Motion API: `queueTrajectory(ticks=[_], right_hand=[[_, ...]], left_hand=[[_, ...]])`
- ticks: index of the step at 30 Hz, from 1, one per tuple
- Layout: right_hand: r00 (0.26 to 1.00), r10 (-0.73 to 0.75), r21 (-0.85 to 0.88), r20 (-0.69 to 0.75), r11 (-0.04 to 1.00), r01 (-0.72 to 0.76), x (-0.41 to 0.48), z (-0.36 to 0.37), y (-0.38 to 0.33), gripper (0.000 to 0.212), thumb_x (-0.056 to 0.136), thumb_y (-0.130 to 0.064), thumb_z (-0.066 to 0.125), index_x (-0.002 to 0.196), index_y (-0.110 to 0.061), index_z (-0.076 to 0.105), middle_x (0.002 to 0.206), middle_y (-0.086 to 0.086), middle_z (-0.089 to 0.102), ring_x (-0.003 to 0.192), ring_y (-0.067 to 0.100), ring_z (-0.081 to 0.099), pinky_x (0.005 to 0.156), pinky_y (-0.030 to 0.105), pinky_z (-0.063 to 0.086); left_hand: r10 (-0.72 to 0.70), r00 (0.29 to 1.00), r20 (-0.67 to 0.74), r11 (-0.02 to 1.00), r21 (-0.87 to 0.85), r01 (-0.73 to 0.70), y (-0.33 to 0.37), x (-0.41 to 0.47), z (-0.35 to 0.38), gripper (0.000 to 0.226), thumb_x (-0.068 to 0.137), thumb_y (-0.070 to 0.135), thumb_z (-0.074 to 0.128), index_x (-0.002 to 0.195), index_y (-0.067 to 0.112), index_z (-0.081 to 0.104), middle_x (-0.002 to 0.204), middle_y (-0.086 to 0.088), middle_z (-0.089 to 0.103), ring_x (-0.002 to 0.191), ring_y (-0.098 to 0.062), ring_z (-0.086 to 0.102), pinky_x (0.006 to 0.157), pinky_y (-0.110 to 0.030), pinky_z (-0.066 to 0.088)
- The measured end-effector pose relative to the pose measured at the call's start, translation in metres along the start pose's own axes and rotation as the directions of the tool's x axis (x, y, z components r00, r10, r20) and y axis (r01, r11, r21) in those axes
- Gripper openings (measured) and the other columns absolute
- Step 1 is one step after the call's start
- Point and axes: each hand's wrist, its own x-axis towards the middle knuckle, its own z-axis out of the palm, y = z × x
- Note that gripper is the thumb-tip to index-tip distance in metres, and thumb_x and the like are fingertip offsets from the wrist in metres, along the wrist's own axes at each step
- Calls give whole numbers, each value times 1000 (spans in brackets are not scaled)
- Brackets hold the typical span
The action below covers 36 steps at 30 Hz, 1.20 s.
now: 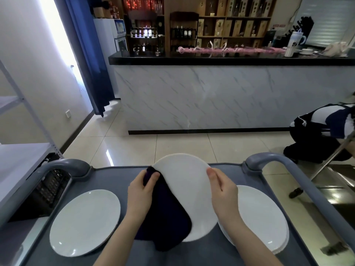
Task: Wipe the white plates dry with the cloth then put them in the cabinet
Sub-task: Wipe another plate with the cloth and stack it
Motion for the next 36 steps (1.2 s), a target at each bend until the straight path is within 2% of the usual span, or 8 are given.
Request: queueTrajectory(ticks=[4,8,11,16,21,27,30,36], right_hand=[[995,78,33,-63,997,-76,-11,5,6,24,101,-32,49,82,-34,65,74,-10,66,66,-1,53,61,11,42],[997,-20,-90,74,996,27,7,-12,2,27,99,-44,48,83,-32,65,73,-7,65,68,7,56,62,17,42],[964,-122,-196,236,966,170,26,-21,-9,33,97,-53,46,72,-34,55,61,5,50,56,11,42,55,21,33],[826,-106,-264,553,918,295,24,-7,-9,27,94,-55,45,86,-37,63,68,2,59,62,14,50,65,30,42],[920,-151,-164,361,961,221,10,-10,1,29,94,-48,48,84,-29,66,72,-2,64,66,16,55,64,28,43],[993,18,21,-115,1000,-16,3,-2,7,28,102,-31,50,80,-38,66,80,-19,69,75,-5,59,65,8,44],[1000,-16,-78,22,997,18,8,-6,9,27,102,-42,46,83,-31,62,77,-10,65,71,5,56,66,21,44],[918,-87,-303,387,928,215,37,-17,-17,41,80,-71,44,113,-47,49,89,-22,67,87,-3,62,71,9,44]], left_hand=[[-120,990,-70,990,-84,114,-11,-10,5,26,94,34,61,72,21,57,66,11,63,66,-11,56,64,-32,45],[58,993,99,997,41,-62,-2,1,-5,13,94,27,62,81,30,64,78,19,69,75,2,61,64,-9,42],[128,971,203,982,108,-152,7,8,-5,10,92,28,64,83,31,64,78,21,68,74,2,61,64,-11,43],[246,852,462,905,205,-373,18,10,13,30,85,33,73,69,40,49,65,25,59,61,2,53,58,-13,37],[254,904,343,921,199,-335,17,14,11,28,84,33,73,67,43,53,67,23,61,64,2,55,59,-11,37],[-45,998,-43,999,-9,45,-8,-4,12,27,93,32,63,71,20,55,65,14,62,60,-1,51,58,-16,40],[-86,995,-55,994,-73,82,-9,-6,9,26,94,31,62,71,19,56,65,9,61,61,-6,51,61,-27,42],[165,985,55,981,96,-170,13,6,-6,30,91,28,66,65,34,53,63,14,59,60,-3,52,56,-13,38]])
